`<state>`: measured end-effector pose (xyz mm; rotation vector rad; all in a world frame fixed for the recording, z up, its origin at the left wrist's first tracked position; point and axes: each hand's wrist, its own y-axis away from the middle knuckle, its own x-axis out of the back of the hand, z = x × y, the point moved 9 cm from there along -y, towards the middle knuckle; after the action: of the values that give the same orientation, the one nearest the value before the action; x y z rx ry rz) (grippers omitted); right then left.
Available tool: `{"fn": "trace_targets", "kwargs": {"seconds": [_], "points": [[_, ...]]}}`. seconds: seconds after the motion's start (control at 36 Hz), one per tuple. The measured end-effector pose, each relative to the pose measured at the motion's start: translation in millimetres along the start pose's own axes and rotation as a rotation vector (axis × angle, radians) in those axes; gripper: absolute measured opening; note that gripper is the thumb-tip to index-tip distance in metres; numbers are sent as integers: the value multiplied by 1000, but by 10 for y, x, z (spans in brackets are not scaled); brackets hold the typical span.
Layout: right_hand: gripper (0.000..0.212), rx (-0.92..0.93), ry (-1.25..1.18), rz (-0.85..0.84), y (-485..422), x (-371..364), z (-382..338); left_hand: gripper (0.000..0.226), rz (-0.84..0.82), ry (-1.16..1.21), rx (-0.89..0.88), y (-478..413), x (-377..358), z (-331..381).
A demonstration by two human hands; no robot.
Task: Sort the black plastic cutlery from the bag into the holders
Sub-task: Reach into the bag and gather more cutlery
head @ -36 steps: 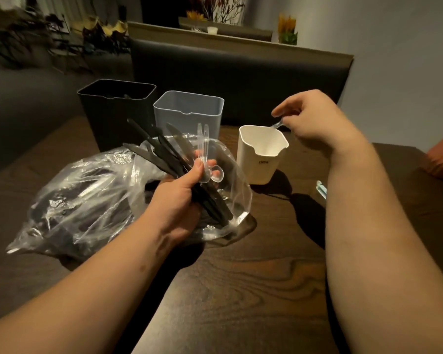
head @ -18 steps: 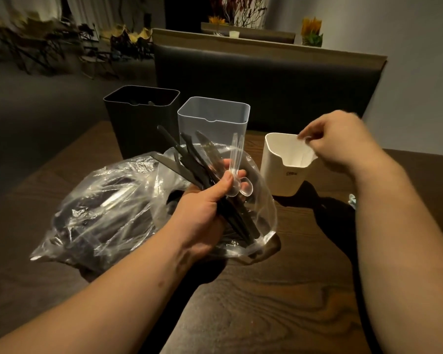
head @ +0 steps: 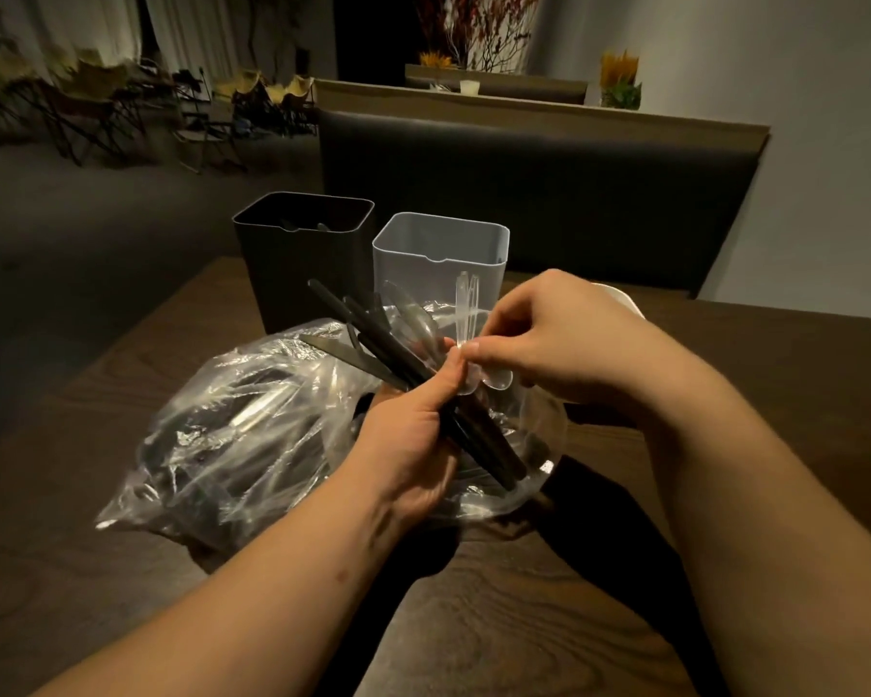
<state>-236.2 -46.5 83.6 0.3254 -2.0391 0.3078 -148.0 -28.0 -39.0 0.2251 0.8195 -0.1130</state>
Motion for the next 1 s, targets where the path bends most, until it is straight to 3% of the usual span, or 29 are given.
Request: {"fn": "trace_targets", "kwargs": {"seconds": [0.14, 0.25, 0.39, 0.53, 0.72, 0.78, 0.83, 1.0], "points": [[22, -85, -291, 77, -20, -9, 133, 44, -2, 26, -6, 23, -22, 53], [23, -118, -315, 180, -61, -22, 216, 44, 5, 7, -24, 8, 4, 56], [6, -66, -367, 146, -65, -123, 123, 44, -2, -28, -10, 29, -23, 22], [5, -107, -598, 132, -84, -212, 134, 37, 19, -38, -45, 43, -21, 54], [16, -201, -951, 146, -133, -324, 228, 53, 28, -37, -59, 59, -59, 53], [14, -201, -1062, 172, -132, -267, 221, 41, 19, -11, -55, 52, -68, 39], [15, -185, -1047, 210, -130, -163, 246, 13, -7, 19, -71, 27, -63, 28], [19, -236, -1236, 280, -42, 134, 415, 13, -7, 24, -103, 48, -95, 67]]}}
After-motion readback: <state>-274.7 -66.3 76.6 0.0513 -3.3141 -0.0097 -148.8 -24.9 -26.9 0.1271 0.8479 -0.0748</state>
